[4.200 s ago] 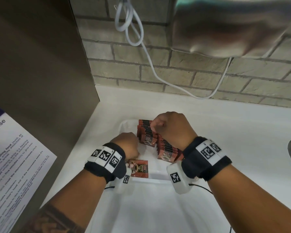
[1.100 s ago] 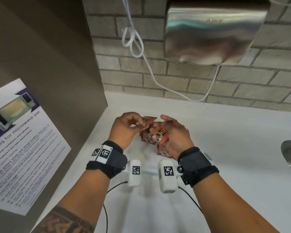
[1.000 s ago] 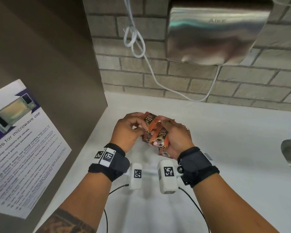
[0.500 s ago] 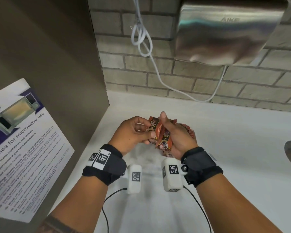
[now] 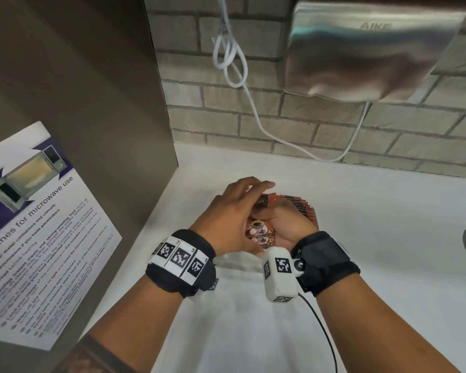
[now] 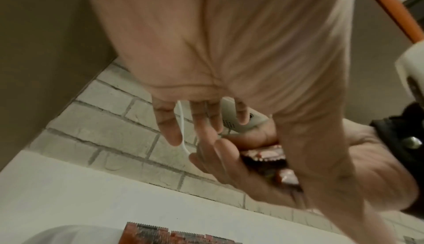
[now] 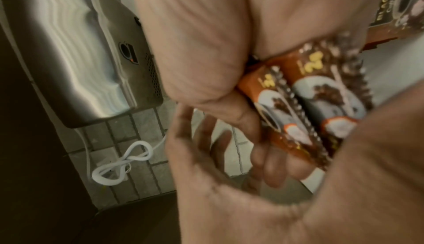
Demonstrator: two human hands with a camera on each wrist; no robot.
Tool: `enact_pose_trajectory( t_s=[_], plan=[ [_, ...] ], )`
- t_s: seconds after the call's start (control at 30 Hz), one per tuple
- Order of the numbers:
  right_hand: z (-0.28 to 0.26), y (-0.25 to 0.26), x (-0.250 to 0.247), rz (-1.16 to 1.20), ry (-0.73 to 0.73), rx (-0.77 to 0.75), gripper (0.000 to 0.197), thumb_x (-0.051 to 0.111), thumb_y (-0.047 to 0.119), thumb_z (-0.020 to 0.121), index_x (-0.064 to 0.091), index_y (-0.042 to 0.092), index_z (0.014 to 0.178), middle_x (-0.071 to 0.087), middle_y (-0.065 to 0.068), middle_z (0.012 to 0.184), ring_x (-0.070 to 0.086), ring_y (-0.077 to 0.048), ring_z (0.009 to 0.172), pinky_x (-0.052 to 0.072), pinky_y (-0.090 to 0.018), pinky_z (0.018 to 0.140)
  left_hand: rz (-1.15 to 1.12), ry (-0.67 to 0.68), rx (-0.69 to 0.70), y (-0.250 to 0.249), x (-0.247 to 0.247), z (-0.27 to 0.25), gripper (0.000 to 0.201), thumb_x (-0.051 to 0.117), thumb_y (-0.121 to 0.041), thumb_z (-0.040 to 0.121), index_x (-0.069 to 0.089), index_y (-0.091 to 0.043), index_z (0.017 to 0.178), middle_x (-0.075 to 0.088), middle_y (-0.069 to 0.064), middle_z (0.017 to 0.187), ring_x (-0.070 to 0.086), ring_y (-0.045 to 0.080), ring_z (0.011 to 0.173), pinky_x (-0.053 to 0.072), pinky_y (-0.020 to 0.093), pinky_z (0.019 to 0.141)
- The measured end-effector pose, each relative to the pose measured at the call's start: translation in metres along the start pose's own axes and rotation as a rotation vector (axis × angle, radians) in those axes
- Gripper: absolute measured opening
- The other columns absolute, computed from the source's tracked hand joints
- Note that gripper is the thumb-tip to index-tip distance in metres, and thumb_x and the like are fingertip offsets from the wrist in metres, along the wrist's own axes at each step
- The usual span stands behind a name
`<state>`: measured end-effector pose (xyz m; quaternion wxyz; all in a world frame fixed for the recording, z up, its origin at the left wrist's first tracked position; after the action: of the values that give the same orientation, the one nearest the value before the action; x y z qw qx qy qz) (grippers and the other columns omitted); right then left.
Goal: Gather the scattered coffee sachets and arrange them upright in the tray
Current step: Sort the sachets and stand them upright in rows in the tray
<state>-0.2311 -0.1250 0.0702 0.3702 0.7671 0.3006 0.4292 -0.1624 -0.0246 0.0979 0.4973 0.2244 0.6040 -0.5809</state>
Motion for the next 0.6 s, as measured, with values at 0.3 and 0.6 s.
enact_pose_trajectory(
  t_s=[0.3, 0.6],
  plan=[
    [-0.003, 0.004, 0.001, -0.051, 0.001, 0.027, 0.015, 0.049, -0.004, 0.096, 0.062, -0.001, 0.101, 0.069, -0.012, 0.073, 0.070, -0.020, 0.061, 0.049, -0.023, 0.043, 0.050, -0.049, 0.051, 0.000, 0.005, 0.004, 0.093, 0.080, -0.044, 0.068, 0.036, -0.043, 0.150, 0.055, -0.016, 0.139, 0.059, 0.009, 0.117, 0.052, 0.039, 0.093],
    [-0.005, 0.000, 0.003, -0.065, -0.062, 0.069, 0.016, 0.055, 0.005, 0.095, 0.069, 0.006, 0.102, 0.070, -0.015, 0.096, 0.065, -0.029, 0.095, 0.053, -0.038, 0.073, 0.087, -0.068, -0.095, 0.009, 0.003, 0.009, 0.085, 0.066, -0.068, 0.062, 0.052, -0.037, 0.139, 0.061, -0.018, 0.128, 0.061, 0.009, 0.110, 0.051, 0.039, 0.091]
  ],
)
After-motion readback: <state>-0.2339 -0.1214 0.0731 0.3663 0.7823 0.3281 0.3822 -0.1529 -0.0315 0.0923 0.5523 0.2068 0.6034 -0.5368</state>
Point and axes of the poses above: each hand's wrist, its own z-axis towards the middle knuckle, its own x-axis out of the palm, y = z × x, the point moved 4 cm from there along z, towards the middle knuckle
